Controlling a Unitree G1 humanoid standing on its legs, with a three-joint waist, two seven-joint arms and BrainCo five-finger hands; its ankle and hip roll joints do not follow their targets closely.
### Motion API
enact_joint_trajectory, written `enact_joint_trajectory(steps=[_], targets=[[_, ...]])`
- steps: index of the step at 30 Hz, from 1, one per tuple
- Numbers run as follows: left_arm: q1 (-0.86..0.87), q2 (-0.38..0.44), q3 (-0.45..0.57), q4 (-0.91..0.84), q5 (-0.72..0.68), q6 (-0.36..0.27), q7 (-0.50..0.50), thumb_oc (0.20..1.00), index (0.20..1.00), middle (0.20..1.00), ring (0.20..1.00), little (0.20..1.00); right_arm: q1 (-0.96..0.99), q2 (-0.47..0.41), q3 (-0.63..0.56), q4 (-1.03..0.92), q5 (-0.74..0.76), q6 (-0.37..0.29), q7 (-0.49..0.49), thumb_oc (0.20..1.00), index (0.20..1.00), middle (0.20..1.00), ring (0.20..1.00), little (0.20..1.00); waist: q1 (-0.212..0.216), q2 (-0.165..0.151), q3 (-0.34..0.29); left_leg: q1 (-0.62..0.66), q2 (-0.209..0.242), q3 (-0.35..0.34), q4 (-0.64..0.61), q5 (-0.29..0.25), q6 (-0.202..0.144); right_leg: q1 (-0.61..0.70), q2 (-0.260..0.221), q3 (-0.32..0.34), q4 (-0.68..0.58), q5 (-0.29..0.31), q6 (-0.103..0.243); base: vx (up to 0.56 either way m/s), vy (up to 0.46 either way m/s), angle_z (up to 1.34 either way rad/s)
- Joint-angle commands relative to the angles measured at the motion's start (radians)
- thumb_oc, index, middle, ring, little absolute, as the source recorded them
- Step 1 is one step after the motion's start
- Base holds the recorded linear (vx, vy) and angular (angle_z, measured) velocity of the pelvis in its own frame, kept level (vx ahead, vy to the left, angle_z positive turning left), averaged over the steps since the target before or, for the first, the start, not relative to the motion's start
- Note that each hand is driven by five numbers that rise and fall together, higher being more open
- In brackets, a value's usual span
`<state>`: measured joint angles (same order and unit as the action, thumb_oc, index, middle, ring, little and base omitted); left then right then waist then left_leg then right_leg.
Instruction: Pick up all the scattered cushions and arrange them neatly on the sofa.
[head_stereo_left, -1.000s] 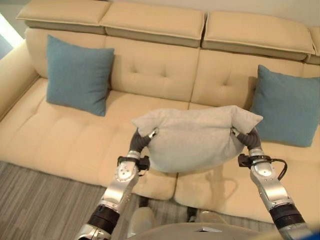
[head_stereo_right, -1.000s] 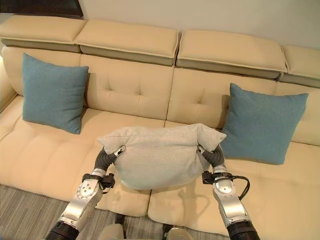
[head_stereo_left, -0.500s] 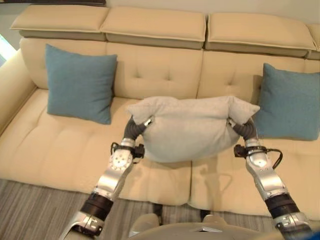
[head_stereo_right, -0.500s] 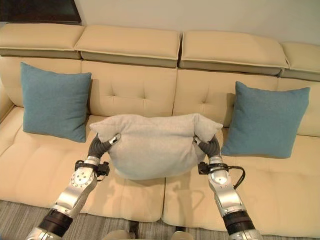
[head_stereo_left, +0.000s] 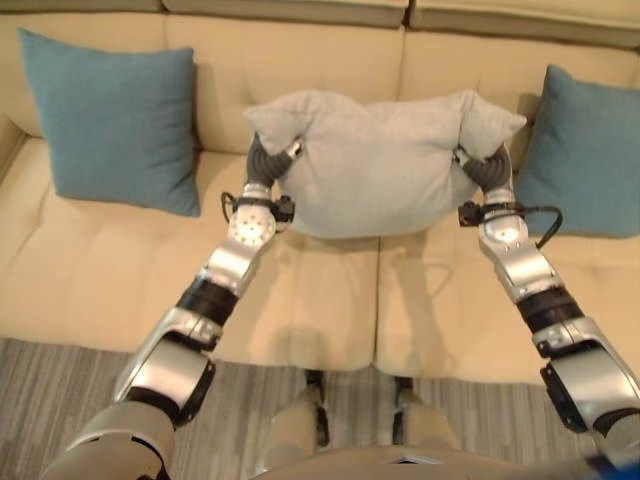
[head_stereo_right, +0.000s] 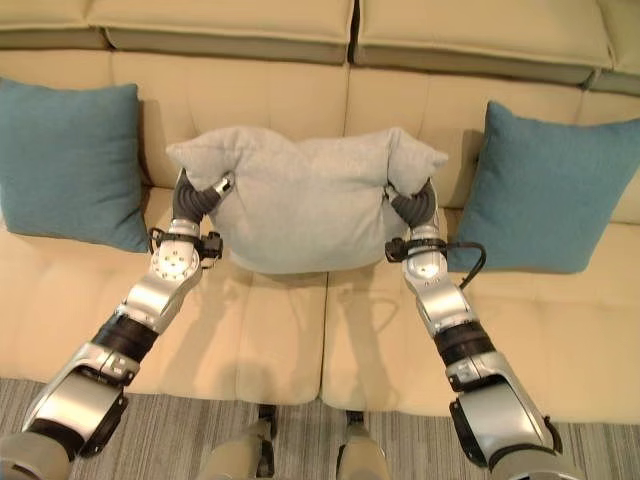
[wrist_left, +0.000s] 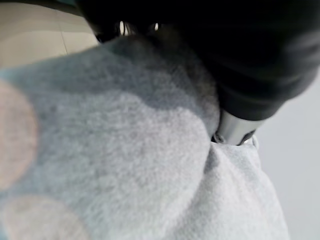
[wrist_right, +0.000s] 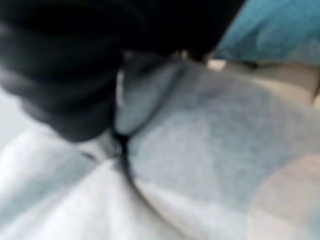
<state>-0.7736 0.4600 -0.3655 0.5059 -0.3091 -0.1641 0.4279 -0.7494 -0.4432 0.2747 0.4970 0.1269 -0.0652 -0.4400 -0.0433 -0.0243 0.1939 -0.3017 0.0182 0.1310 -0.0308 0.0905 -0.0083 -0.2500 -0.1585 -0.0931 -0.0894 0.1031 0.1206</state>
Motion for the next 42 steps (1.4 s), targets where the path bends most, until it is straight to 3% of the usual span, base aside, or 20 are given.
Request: enact_joint_trajectory(steps=[1, 10, 19, 20, 21, 22, 23, 24, 29, 34, 37, 42], targets=[[-0.145, 0.002, -0.018, -0.050, -0.019, -0.135, 0.025, 0.200, 0.200, 0.200, 0.200, 0.200, -0.131, 0.015, 0.030, -0.085, -0.008, -0.081, -0.026, 0.200, 0.200, 0.200, 0.200, 0.200, 0.017, -0.016, -0.009, -0.032, -0.001, -0.017, 0.146, -0.146, -0.041, -0.051, -0.022, 0.018, 0.084, -0.015, 0.051, -0.02, 0.036, -0.09], [-0.314, 0.056, -0.036, 0.076, -0.055, -0.141, 0.063, 0.200, 0.200, 0.200, 0.200, 0.200, -0.304, 0.011, 0.058, 0.064, 0.044, -0.079, -0.079, 0.200, 0.200, 0.200, 0.200, 0.200, 0.022, -0.003, 0.036, -0.144, -0.009, -0.019, 0.192, -0.147, -0.047, -0.150, -0.038, 0.015, 0.094, 0.010, 0.061, 0.00, 0.028, -0.08], [-0.457, 0.068, -0.111, 0.222, -0.039, -0.099, 0.047, 0.200, 0.200, 0.200, 0.200, 0.200, -0.469, -0.024, 0.123, 0.241, 0.061, -0.049, -0.089, 0.200, 0.200, 0.200, 0.200, 0.200, 0.022, -0.002, 0.069, -0.236, -0.012, -0.040, 0.232, -0.154, -0.050, -0.228, -0.044, 0.015, 0.121, 0.010, 0.059, 0.00, -0.002, 0.03], [-0.481, 0.068, -0.118, 0.245, -0.042, -0.096, 0.044, 0.228, 0.228, 0.228, 0.228, 0.228, -0.494, -0.032, 0.134, 0.269, 0.059, -0.042, -0.090, 0.200, 0.200, 0.200, 0.200, 0.200, 0.021, -0.003, 0.069, -0.247, -0.014, -0.042, 0.233, -0.152, -0.050, -0.239, -0.043, 0.014, 0.122, 0.012, 0.060, -0.01, -0.025, 0.06], [-0.511, 0.070, -0.131, 0.272, -0.043, -0.092, 0.042, 0.545, 0.545, 0.545, 0.545, 0.545, -0.527, -0.042, 0.151, 0.304, 0.058, -0.033, -0.090, 0.332, 0.332, 0.332, 0.332, 0.332, 0.021, -0.002, 0.070, -0.259, -0.013, -0.045, 0.232, -0.150, -0.051, -0.253, -0.043, 0.012, 0.125, 0.013, 0.060, -0.02, -0.019, 0.09], [-0.542, 0.073, -0.148, 0.301, -0.037, -0.082, 0.043, 0.595, 0.595, 0.595, 0.595, 0.595, -0.558, -0.054, 0.175, 0.340, 0.052, -0.018, -0.086, 0.476, 0.476, 0.476, 0.476, 0.476, 0.021, -0.002, 0.071, -0.268, -0.015, -0.047, 0.231, -0.147, -0.051, -0.263, -0.043, 0.013, 0.126, 0.014, 0.061, -0.02, -0.012, 0.09], [-0.546, 0.073, -0.148, 0.303, -0.038, -0.083, 0.042, 1.000, 1.000, 1.000, 1.000, 1.000, -0.563, -0.055, 0.176, 0.343, 0.053, -0.020, -0.086, 0.595, 0.595, 0.595, 0.595, 0.595, 0.021, -0.002, 0.072, -0.270, -0.015, -0.048, 0.231, -0.147, -0.051, -0.264, -0.043, 0.013, 0.127, 0.014, 0.060, -0.02, -0.010, 0.05], [-0.578, 0.074, -0.165, 0.336, -0.031, -0.072, 0.040, 1.000, 1.000, 1.000, 1.000, 1.000, -0.596, -0.067, 0.198, 0.381, 0.047, -0.008, -0.083, 1.000, 1.000, 1.000, 1.000, 1.000, 0.021, -0.001, 0.072, -0.280, -0.016, -0.048, 0.231, -0.144, -0.051, -0.274, -0.043, 0.012, 0.128, 0.014, 0.060, -0.03, -0.019, 0.05], [-0.728, 0.042, -0.212, 0.510, -0.064, -0.028, 0.047, 1.000, 1.000, 1.000, 1.000, 1.000, -0.756, -0.101, 0.312, 0.577, 0.030, 0.074, -0.081, 1.000, 1.000, 1.000, 1.000, 1.000, 0.026, 0.006, 0.086, -0.329, -0.023, -0.065, 0.237, -0.131, -0.055, -0.321, -0.042, 0.002, 0.149, 0.014, 0.060, -0.02, -0.018, 0.07], [-0.757, 0.047, -0.217, 0.554, -0.081, -0.018, 0.050, 1.000, 1.000, 1.000, 1.000, 1.000, -0.801, -0.123, 0.337, 0.645, 0.023, 0.103, -0.100, 1.000, 1.000, 1.000, 1.000, 1.000, 0.029, 0.011, 0.081, -0.335, -0.027, -0.070, 0.232, -0.125, -0.055, -0.326, -0.042, -0.001, 0.150, 0.017, 0.062, 0.00, 0.000, 0.03], [-0.749, 0.095, -0.197, 0.576, -0.092, -0.015, 0.048, 1.000, 1.000, 1.000, 1.000, 1.000, -0.800, -0.177, 0.343, 0.659, 0.022, 0.109, -0.110, 1.000, 1.000, 1.000, 1.000, 1.000, 0.031, 0.008, 0.062, -0.322, -0.029, -0.074, 0.224, -0.128, -0.056, -0.315, -0.042, 0.000, 0.140, 0.020, 0.063, 0.03, -0.009, 0.07], [-0.681, 0.310, -0.161, 0.591, -0.114, -0.028, 0.014, 1.000, 1.000, 1.000, 1.000, 1.000, -0.719, -0.387, 0.311, 0.626, 0.066, 0.079, -0.104, 1.000, 1.000, 1.000, 1.000, 1.000, 0.029, 0.001, 0.015, -0.262, -0.033, -0.069, 0.199, -0.135, -0.059, -0.255, -0.045, -0.002, 0.104, 0.030, 0.071, 0.06, 0.006, -0.01]])
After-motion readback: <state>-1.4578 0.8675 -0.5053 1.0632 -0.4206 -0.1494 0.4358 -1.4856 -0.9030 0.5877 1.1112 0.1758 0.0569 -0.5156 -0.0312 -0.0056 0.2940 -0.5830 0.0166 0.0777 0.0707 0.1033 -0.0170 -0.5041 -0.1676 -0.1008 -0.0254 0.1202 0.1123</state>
